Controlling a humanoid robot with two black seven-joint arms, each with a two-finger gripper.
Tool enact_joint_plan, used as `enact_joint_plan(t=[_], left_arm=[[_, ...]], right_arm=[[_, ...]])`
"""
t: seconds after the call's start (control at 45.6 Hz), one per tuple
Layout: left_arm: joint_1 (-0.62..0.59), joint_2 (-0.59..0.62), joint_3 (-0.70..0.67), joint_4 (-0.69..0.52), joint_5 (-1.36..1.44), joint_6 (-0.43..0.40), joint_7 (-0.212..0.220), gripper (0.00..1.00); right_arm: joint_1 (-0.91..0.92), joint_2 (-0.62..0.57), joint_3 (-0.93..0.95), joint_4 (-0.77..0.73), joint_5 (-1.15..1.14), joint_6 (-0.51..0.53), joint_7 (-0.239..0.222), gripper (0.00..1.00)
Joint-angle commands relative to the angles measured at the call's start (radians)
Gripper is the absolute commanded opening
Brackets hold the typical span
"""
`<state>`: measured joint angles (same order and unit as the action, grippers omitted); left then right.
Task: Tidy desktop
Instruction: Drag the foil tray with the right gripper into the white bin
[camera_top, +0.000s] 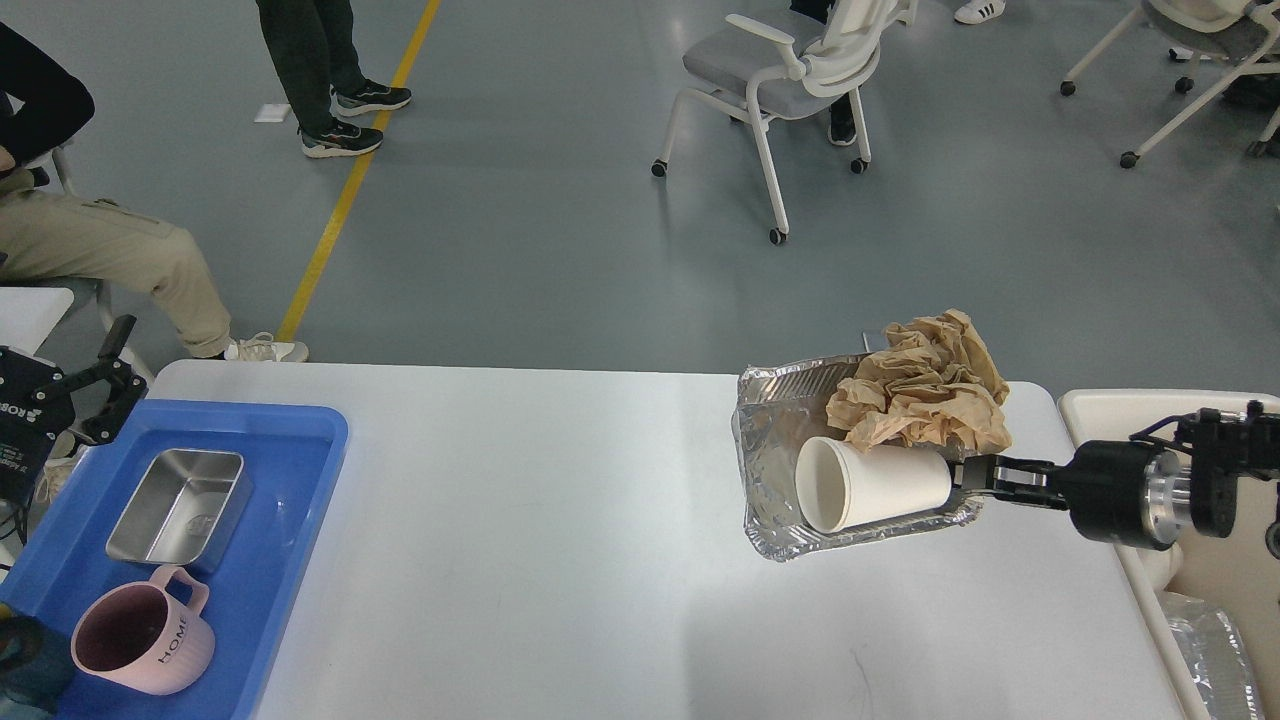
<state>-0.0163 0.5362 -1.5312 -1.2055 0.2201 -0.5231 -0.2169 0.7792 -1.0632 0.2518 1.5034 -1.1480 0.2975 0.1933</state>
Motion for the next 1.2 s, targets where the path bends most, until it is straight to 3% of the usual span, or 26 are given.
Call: enact_joint_plan(t=[0.0,0.263,0.548,1.183], left_arm=[[0.022,-0.053,0.003,0.000,-0.048,-0.002,0.004,0.97],[0.026,-0.074,0.013,0.000,-0.094,0.002,0.050,0.97],[0.026,-0.073,0.020,0.000,-0.100,0.012,0.054,0.97],[0.041,-0.074,0.020,0.000,-0.100,0.012,0.054,0.97]], right_arm=[[-0.008,-0.014,0.000,0.000,0.022,0.000,0.000,0.00],[-0.009,-0.072,-0.006,0.000,0.120,0.003,-0.006,0.00],[-0.052,-0.139,-0.013,-0.031,0.327,-0.003,-0.011,0.00],[-0.199,-0.150,-0.017,-0.413,0.720,-0.004,-0.005,0.00]])
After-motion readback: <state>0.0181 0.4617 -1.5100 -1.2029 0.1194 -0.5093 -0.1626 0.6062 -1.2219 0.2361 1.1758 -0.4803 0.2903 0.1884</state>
